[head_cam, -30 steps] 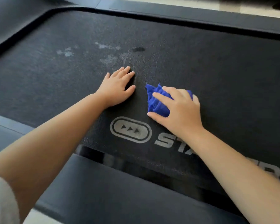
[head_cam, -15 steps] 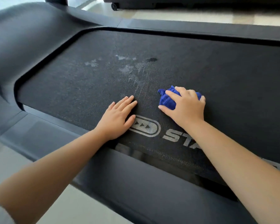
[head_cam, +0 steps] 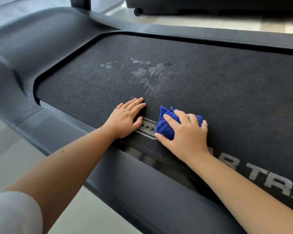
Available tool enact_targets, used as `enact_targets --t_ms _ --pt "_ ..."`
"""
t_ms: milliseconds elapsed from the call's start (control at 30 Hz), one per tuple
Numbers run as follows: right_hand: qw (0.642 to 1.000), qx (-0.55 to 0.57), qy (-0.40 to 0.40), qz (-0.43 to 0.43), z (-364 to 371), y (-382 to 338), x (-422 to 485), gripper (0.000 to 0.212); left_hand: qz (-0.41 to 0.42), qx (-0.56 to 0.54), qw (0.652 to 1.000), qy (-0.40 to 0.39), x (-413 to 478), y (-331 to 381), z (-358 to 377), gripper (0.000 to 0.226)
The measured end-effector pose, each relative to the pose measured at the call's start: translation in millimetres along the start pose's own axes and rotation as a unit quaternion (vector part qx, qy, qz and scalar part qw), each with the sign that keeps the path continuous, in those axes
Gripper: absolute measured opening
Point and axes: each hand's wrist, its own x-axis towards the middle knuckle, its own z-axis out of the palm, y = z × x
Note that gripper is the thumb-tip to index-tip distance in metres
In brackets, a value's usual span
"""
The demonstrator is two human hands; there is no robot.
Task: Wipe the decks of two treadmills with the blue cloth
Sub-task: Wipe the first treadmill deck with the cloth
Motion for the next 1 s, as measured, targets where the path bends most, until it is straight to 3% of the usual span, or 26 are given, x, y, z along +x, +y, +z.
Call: enact_targets --t_ms 200,333,500,667,867,1000 --pt "0.998 0.004 -0.015 -0.065 -4.3 19.2 -5.4 0.064 0.015 -0.064 0.998 0.001 3.4 -9.2 1.6 0.067" --pt "0.998 0.011 -0.004 -0.069 0.3 11.6 -1.2 0.06 0.089 -0.037 0.995 -0.027 11.1 -40.8 -4.2 0.064" --pt "0.995 0.017 -0.005 -0.095 16.8 -32.3 23.3 0.059 0.031 -0.002 0.998 -0.05 40.3 -100.3 -15.5 0.056" --pt "0.995 0.003 -0.046 -0.086 43.3 -100.4 60.3 0.057 0.036 -0.035 0.998 -0.035 67.5 -132.6 -14.6 0.055" --pt "0.995 0.031 -0.05 -0.077 33.4 -69.5 43.1 0.053 0.029 -0.088 0.995 -0.023 64.7 -139.7 -9.3 0.05" --pt "0.998 0.009 -0.009 -0.061 37.3 -76.3 45.5 0.052 0.028 -0.1 0.995 -0.013 67.6 -139.2 -7.6 0.052"
